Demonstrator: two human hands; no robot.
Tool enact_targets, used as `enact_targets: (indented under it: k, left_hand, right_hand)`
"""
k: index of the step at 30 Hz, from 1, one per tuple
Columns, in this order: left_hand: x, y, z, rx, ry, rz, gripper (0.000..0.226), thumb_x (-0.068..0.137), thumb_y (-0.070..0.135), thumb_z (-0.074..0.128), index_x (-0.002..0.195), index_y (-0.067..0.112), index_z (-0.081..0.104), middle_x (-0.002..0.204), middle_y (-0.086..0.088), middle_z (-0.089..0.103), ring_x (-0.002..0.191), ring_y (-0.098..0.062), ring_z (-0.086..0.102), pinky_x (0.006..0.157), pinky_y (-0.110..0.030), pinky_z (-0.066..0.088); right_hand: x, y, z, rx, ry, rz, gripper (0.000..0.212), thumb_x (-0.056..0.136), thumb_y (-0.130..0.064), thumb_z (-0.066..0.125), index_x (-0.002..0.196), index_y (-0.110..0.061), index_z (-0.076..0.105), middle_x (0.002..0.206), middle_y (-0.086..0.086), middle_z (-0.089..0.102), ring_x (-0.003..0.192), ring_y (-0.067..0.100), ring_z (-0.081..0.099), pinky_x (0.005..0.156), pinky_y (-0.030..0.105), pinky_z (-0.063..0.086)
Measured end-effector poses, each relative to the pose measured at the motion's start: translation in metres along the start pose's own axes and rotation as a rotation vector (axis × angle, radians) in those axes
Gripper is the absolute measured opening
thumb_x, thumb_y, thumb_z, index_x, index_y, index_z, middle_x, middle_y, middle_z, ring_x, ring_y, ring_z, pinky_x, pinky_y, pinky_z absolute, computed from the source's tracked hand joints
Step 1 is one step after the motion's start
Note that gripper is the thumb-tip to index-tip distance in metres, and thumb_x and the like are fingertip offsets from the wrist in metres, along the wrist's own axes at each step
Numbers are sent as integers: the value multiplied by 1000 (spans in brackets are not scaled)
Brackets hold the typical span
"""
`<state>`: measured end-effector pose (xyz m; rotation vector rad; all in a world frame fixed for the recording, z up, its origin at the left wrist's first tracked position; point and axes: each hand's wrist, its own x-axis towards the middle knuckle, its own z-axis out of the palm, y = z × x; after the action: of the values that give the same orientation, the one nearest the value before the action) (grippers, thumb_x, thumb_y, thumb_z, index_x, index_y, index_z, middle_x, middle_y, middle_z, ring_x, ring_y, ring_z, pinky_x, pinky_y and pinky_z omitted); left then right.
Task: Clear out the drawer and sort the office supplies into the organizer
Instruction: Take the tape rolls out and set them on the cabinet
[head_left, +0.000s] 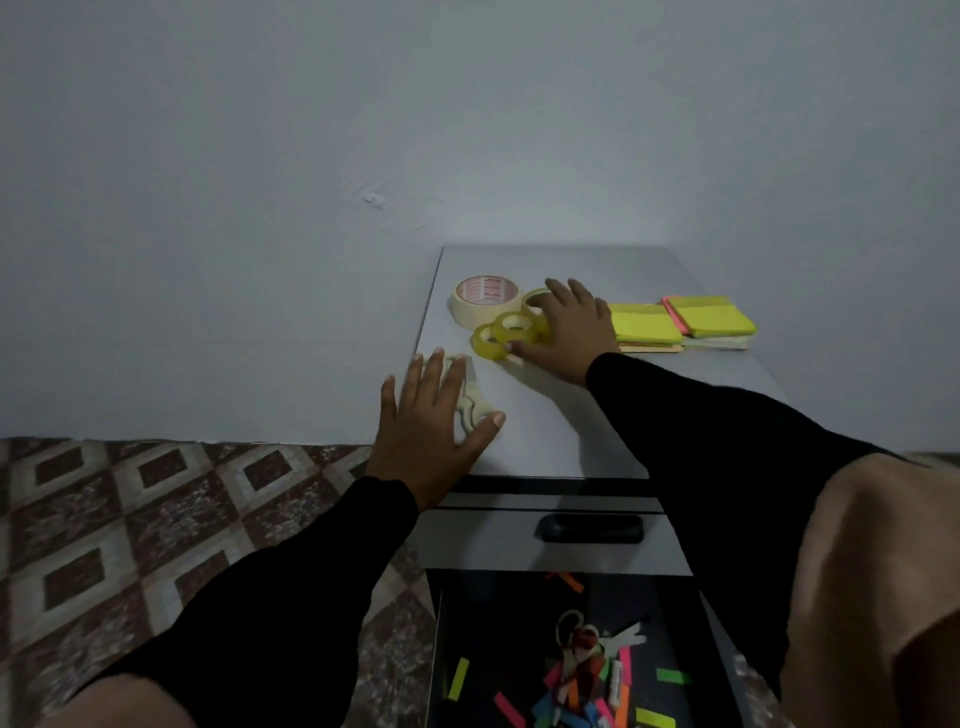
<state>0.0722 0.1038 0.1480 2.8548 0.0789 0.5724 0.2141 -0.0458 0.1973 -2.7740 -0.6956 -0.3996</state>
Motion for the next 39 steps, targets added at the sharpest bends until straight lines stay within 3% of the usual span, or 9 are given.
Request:
enact_targets:
  k: [3, 5, 7, 10, 15, 24, 27, 32, 39]
  left_hand:
    - [-2, 4, -5, -120, 119, 23, 81, 80, 63, 30, 138, 8, 43, 144, -13, 43, 134, -32, 38, 107, -53, 28]
    - [-9, 11, -11, -205, 224, 85, 67, 82, 52, 45, 126, 2, 54, 126, -14, 58, 116, -33, 55, 94, -49, 43]
    - [-22, 21, -18, -274, 306, 141, 56, 82, 43, 52, 120, 2, 58, 116, -11, 63, 105, -31, 60, 88, -43, 48]
    - [-53, 35, -20, -305, 338, 194, 50, 84, 40, 54, 121, 6, 56, 117, -9, 62, 106, -27, 58, 89, -39, 48]
    - [-123, 39, 6, -383, 174, 202, 55, 89, 48, 47, 134, 19, 36, 131, -8, 51, 121, -24, 47, 99, -42, 41]
    - [-200, 44, 68, -261, -194, 40, 88, 79, 78, 28, 143, 19, 35, 143, -4, 43, 133, -24, 37, 109, -37, 26]
    - [-212, 43, 90, -251, -270, 10, 93, 73, 78, 28, 145, 19, 31, 147, -3, 38, 136, -21, 33, 109, -31, 22]
    - [-219, 39, 128, -234, -389, -44, 92, 72, 74, 27, 148, 22, 21, 150, -2, 31, 137, -22, 31, 110, -36, 24]
    - [-215, 37, 176, -181, -516, -85, 91, 72, 73, 28, 149, 26, 19, 150, -4, 31, 134, -27, 34, 107, -40, 29]
  right_hand:
    - [-29, -3, -8, 186, 124, -96, 59, 77, -50, 61, 121, -12, 54, 134, 10, 49, 129, 29, 39, 100, 36, 27]
    - [-57, -6, -16, 292, 151, -142, 58, 72, -52, 50, 110, -9, 58, 115, 12, 58, 112, 33, 49, 93, 38, 28]
    - [-89, -8, -24, 345, 144, -178, 57, 73, -52, 44, 107, -9, 57, 109, 10, 58, 107, 32, 51, 93, 40, 29]
    - [-139, -7, -34, 394, 107, -195, 55, 76, -50, 43, 114, -12, 54, 113, 6, 55, 106, 26, 48, 86, 35, 34]
    - [-210, 6, -27, 388, 71, -246, 46, 81, -34, 56, 121, -10, 51, 119, 7, 54, 108, 24, 48, 89, 34, 39]
    - [-303, 51, 44, 281, -194, -135, 58, 78, -33, 64, 129, -12, 47, 127, 8, 51, 117, 29, 47, 94, 38, 38]
    - [-321, 64, 73, 285, -288, -43, 61, 77, -35, 65, 131, -12, 47, 130, 9, 49, 118, 31, 47, 95, 40, 40]
    - [-335, 76, 114, 246, -451, 31, 63, 81, -32, 68, 134, -14, 41, 137, 9, 42, 123, 29, 41, 98, 35, 36]
    - [-327, 81, 156, 280, -537, 128, 60, 83, -25, 66, 136, -11, 40, 138, 9, 41, 126, 28, 40, 101, 30, 34]
